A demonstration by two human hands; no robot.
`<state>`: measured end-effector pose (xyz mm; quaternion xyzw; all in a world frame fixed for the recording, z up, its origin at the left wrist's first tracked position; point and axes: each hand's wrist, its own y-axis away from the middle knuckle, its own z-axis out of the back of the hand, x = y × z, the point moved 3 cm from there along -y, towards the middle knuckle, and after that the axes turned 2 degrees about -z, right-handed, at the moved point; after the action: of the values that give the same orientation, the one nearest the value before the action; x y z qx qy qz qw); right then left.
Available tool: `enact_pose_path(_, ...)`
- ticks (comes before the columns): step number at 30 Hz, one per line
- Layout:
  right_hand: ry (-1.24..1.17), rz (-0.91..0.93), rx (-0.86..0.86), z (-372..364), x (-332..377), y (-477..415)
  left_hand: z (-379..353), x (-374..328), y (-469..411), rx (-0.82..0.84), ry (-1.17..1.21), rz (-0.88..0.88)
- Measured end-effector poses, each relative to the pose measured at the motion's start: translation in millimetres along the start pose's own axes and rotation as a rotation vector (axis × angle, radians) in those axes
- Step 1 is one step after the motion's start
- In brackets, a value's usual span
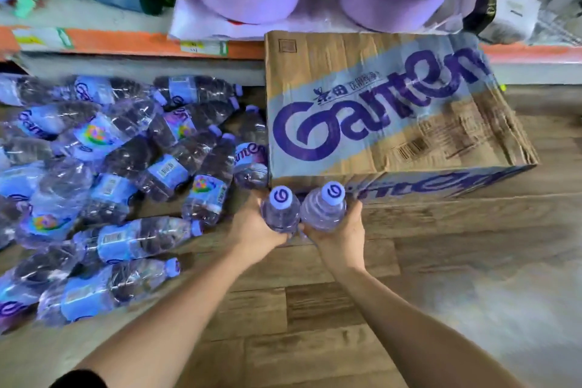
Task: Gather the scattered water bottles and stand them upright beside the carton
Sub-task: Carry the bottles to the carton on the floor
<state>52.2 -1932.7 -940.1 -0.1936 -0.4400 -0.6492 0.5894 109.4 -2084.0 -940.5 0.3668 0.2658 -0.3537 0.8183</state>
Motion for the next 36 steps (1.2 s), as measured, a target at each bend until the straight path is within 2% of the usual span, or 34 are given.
enact_pose_path(8,-0.03,0.056,0.014,-10,-24,-7,-4,9,-3,0.049,-0.02,-0.12)
enact_pose_path(12,0.085,0.161,0.115,-1,-23,-10,-5,12,6,-0.029,-0.031,-0.142)
enact_pose_path(17,0.17,0.215,0.144,13,-17,-11,-10,7,6,-0.08,0.001,-0.209)
enact_pose_path(25,0.092,0.18,0.103,12,-16,-7,-14,15,4,-0.079,0.049,-0.132)
enact_pose_path(33,0.075,0.193,0.072,6,-18,-3,-16,17,-2,0.006,-0.036,-0.157)
enact_pose_path(36,0.091,0.194,0.051,4,-11,-1,-10,12,-10,0.117,-0.098,-0.141)
